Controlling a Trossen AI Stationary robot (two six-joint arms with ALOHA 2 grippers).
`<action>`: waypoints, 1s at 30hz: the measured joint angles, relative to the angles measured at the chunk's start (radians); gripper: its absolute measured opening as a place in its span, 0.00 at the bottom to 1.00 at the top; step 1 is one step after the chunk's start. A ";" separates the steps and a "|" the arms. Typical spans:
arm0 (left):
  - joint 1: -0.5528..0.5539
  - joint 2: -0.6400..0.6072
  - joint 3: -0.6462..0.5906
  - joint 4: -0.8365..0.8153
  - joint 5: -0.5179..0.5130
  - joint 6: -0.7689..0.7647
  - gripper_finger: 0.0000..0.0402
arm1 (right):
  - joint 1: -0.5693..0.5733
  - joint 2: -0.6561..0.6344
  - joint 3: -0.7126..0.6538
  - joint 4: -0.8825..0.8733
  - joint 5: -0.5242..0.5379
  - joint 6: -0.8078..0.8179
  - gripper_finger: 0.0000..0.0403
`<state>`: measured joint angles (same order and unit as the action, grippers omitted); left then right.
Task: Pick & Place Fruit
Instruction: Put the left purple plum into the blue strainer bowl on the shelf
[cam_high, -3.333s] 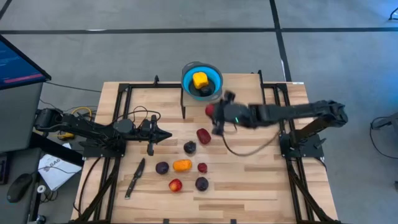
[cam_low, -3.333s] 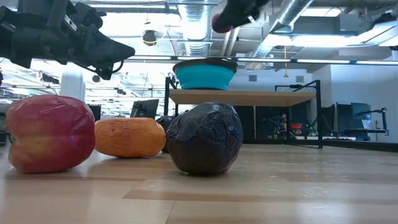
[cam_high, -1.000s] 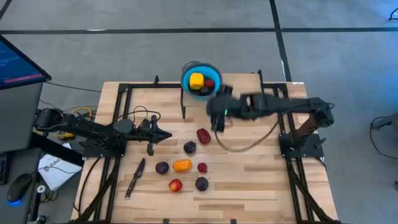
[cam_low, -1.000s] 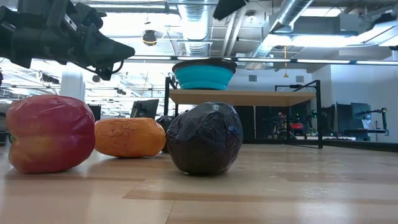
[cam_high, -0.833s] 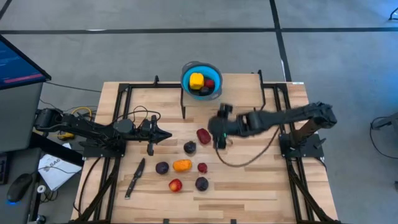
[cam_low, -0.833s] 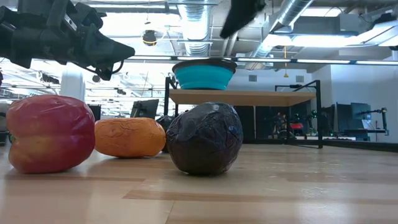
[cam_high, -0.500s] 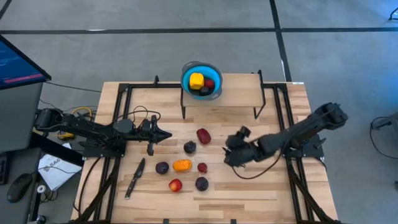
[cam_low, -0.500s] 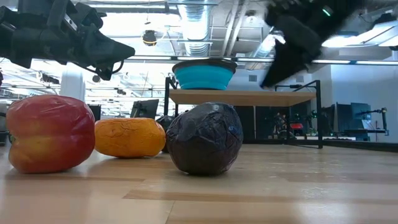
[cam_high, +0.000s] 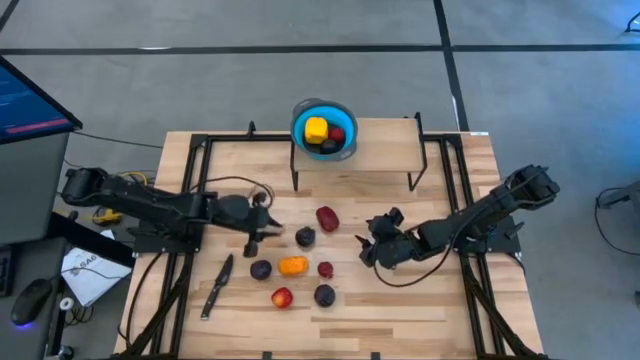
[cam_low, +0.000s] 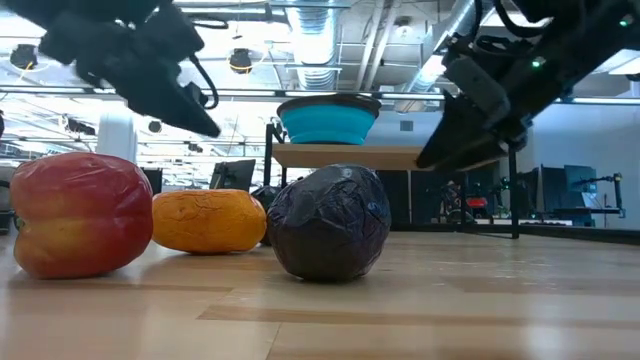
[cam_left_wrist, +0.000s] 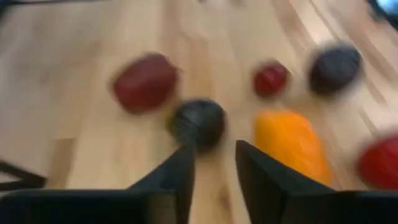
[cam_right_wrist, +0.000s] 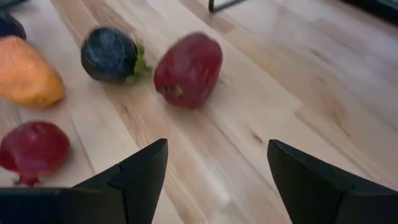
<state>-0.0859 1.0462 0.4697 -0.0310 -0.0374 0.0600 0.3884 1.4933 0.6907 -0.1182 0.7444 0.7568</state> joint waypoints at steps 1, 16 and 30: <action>-0.021 0.003 0.022 -0.055 0.017 0.022 0.32 | -0.005 0.000 0.000 0.014 0.000 -0.019 0.67; -0.540 -0.009 0.070 -0.303 -0.200 -0.092 0.76 | -0.053 0.000 0.000 0.066 -0.002 -0.085 0.67; -0.572 0.173 -0.047 -0.090 -0.343 -0.145 0.78 | -0.063 0.000 0.000 0.082 -0.003 -0.087 0.67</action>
<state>-0.6576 1.2190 0.4230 -0.1212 -0.3800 -0.0848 0.3252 1.4933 0.6907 -0.0364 0.7414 0.6702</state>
